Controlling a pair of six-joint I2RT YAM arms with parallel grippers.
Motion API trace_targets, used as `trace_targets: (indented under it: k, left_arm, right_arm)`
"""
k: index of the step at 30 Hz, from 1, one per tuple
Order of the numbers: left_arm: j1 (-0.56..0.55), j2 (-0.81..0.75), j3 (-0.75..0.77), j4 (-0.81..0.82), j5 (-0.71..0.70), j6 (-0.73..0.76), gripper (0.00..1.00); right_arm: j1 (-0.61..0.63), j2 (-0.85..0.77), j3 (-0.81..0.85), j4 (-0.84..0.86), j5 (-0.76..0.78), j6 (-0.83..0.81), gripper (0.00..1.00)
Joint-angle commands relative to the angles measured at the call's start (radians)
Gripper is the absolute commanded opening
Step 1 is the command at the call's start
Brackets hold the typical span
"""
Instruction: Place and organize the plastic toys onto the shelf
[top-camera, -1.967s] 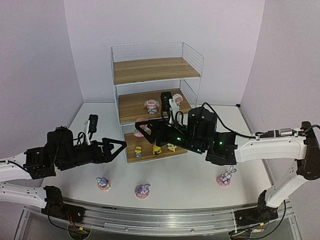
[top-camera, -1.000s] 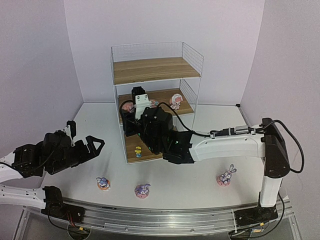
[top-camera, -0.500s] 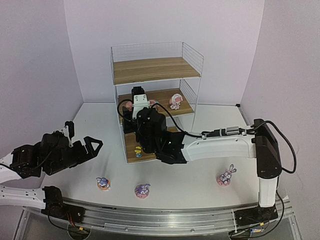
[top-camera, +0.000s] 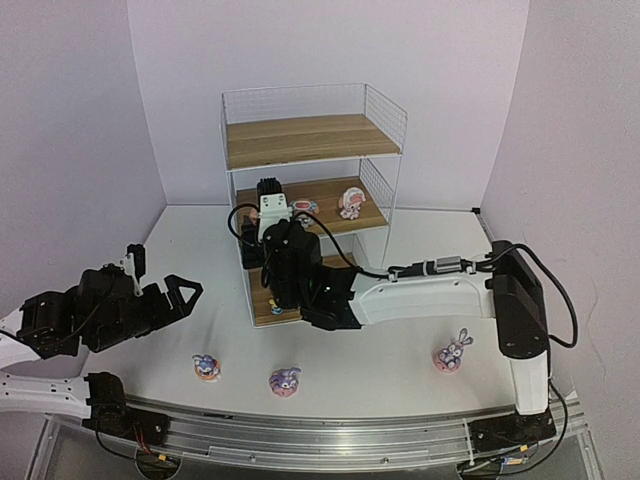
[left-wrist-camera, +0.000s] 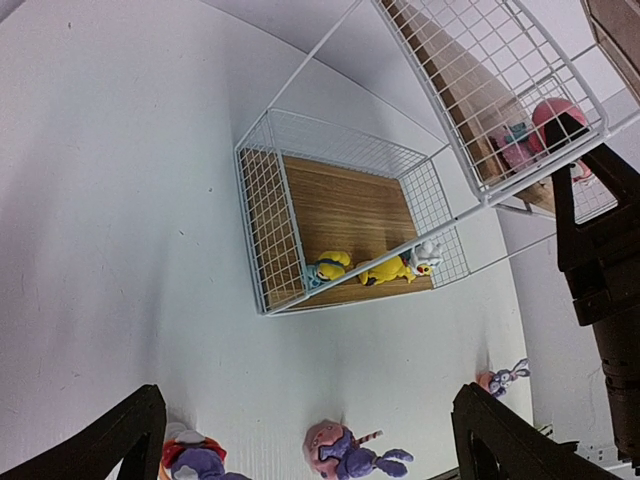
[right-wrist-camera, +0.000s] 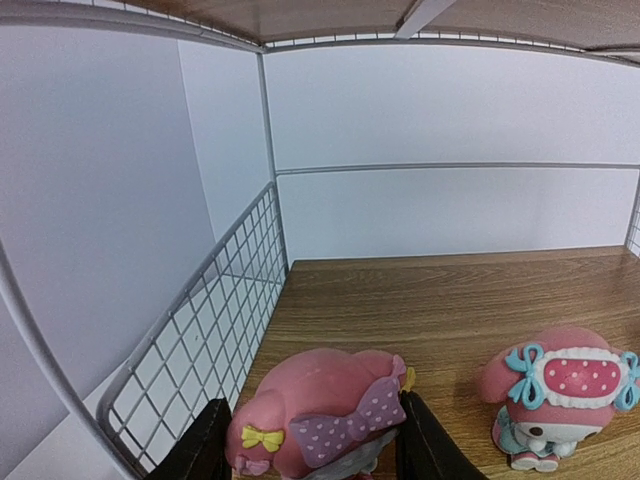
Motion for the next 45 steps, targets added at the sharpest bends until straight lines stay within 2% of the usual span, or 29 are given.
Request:
trace_targets:
  k: [1, 10, 12, 19, 23, 45]
  left_arm:
    - [0.005, -0.122, -0.009, -0.025, -0.02, 0.013, 1.0]
    - [0.004, -0.161, -0.013, -0.04, -0.018, 0.012, 1.0]
    - [0.004, -0.164, -0.01, -0.042, -0.018, 0.016, 1.0]
    - [0.005, -0.155, -0.004, -0.043, -0.02, 0.019, 1.0]
    - [0.005, -0.148, -0.003, -0.044, -0.023, 0.019, 1.0]
    - [0.005, -0.14, 0.001, -0.036, -0.034, 0.021, 1.0]
  right_arm:
    - [0.006, 0.027, 0.065, 0.059, 0.04, -0.029, 0.06]
    - [0.006, 0.049, 0.076, 0.059, 0.057, -0.065, 0.17]
    - [0.007, 0.05, 0.073, 0.059, 0.06, -0.066, 0.23]
    - [0.006, 0.036, 0.053, 0.059, 0.066, -0.049, 0.52]
    - [0.006, 0.029, 0.047, 0.059, 0.06, -0.049, 0.61]
    - [0.01, -0.025, -0.006, 0.059, 0.061, 0.012, 0.84]
